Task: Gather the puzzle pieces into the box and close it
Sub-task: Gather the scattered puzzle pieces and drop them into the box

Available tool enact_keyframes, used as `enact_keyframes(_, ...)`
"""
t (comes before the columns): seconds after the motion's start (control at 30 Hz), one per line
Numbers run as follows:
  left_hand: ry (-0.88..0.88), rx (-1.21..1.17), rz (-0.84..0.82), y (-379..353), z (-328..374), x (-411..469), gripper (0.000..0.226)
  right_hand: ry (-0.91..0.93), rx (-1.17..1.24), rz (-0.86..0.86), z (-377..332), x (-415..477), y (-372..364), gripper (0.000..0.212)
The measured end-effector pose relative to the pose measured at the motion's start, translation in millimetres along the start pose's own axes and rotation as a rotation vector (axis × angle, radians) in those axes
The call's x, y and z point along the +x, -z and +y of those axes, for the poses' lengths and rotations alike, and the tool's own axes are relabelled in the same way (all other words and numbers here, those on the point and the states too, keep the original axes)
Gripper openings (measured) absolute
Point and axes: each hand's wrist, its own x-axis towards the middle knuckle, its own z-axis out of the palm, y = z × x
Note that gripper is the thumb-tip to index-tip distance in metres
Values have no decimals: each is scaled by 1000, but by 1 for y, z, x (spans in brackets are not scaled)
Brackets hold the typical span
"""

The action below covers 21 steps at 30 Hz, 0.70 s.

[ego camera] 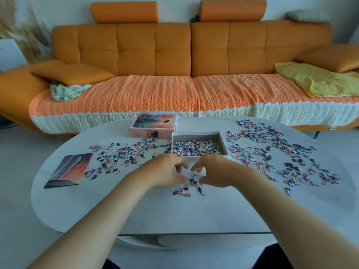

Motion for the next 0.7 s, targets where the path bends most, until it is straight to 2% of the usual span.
enact_keyframes(0.1,38,121,-175,-8,0,-11,48,-41,-35,-57,-1,-3,-10,52)
enact_keyframes(0.27,59,-29,-83,-21,4,-12,31,-32,10,-51,-7,-6,-15,49)
enact_keyframes(0.37,55,-92,-12,-27,10,-9,32,-46,81,-34,-5,-10,-12,46)
enact_keyframes(0.43,61,-123,10,-24,13,-8,36,-64,81,-49,-1,-13,-9,50)
enact_keyframes(0.5,75,-83,-19,-20,11,-8,44,-83,58,-58,0,-15,-10,50)
enact_keyframes(0.6,95,89,-110,-22,8,-9,52,-93,80,-15,-5,-13,-13,39)
enact_keyframes(0.63,95,82,-114,-25,9,-9,46,-96,79,-8,-7,-11,-15,38)
enact_keyframes(0.7,70,2,-80,-31,13,-7,19,-95,48,0,-10,-7,-17,35)
